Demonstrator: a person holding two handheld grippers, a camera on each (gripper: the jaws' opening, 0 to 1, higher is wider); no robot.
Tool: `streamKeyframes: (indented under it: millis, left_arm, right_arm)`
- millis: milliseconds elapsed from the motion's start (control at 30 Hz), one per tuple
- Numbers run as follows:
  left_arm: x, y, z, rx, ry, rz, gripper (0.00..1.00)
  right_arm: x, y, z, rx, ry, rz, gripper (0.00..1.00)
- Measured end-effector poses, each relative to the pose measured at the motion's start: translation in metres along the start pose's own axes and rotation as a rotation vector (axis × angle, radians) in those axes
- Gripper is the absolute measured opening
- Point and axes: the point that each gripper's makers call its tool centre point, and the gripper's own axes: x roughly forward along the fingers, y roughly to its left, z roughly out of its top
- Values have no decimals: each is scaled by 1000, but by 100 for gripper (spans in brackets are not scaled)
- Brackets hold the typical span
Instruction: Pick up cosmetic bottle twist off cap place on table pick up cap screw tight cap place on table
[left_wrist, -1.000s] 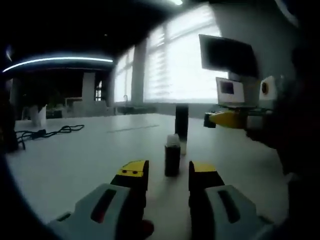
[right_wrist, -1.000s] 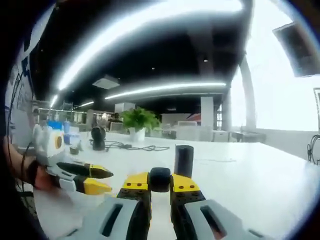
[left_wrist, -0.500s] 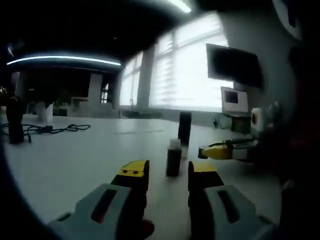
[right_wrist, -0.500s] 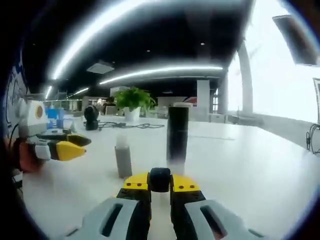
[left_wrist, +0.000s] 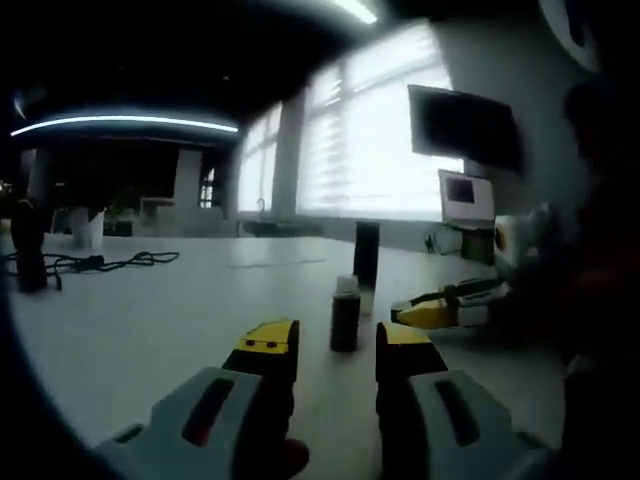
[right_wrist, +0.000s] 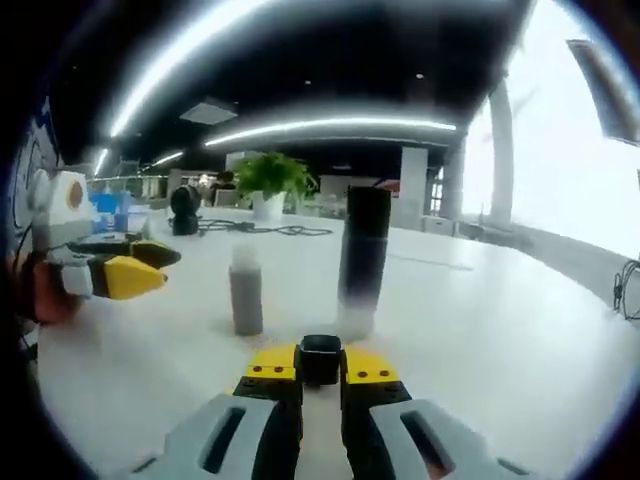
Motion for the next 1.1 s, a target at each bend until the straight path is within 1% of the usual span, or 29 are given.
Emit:
streamKeyframes:
  millis: [33,67,267,467,500,533,567,600,667,733,833,900,933,967,1000,1033,1100]
  left_arm:
    - [0,0,0,3,-1,1,21]
    - [0,0,0,3,1,0,21]
    - [0,-1,0,3,0,-7,21]
    - [0,0,-1,7,1,-4,21]
    - [0,-1,-1,7,1,-4,21]
    - [0,-1,-1,9,2,-3,21]
    - [0,-1,-1,10,2,-4,21]
    - [0,-1,-1,8,2,-5,21]
    - [0,0,-1,9,2,-4,21]
    - [0,0,-1,9,2,-3,21]
    - [0,-1,-1,9,1,-4,21]
    - [0,-1,0,6,1,-3,21]
    - [0,0,0,3,1,-2,21]
    - [0,0,0,0,0,-4,21]
    - [-1,0,1,0,-3,-4,21]
    - [-1,0,1,0,-4,-3,21]
    - [-1,0,2,-1,-8,-3,21]
  right_arm:
    - [0,0,-1,26,9,5,8]
    - [0,-4,0,21,6,-12,8]
    - [1,-4,-2,45,16,-4,8]
    - [-1,-2,-2,41,15,-2,8]
    - [-2,-1,-1,46,8,12,12]
    - [-2,0,2,72,-6,17,17]
    - [-3,-2,4,79,-18,17,23]
    - [-4,-1,4,78,-19,22,25]
    - [-4,0,3,68,-16,26,23]
    - [-6,1,5,66,-30,32,24]
    - [-9,3,10,57,-61,40,25]
    - [-12,4,16,47,-97,46,26]
    - [-15,4,21,38,-126,42,26]
    - [-17,0,29,31,-169,20,25]
    - [-22,0,39,31,-232,13,24]
    - [-26,4,43,46,-261,39,24]
    - [-32,5,47,44,-286,50,25]
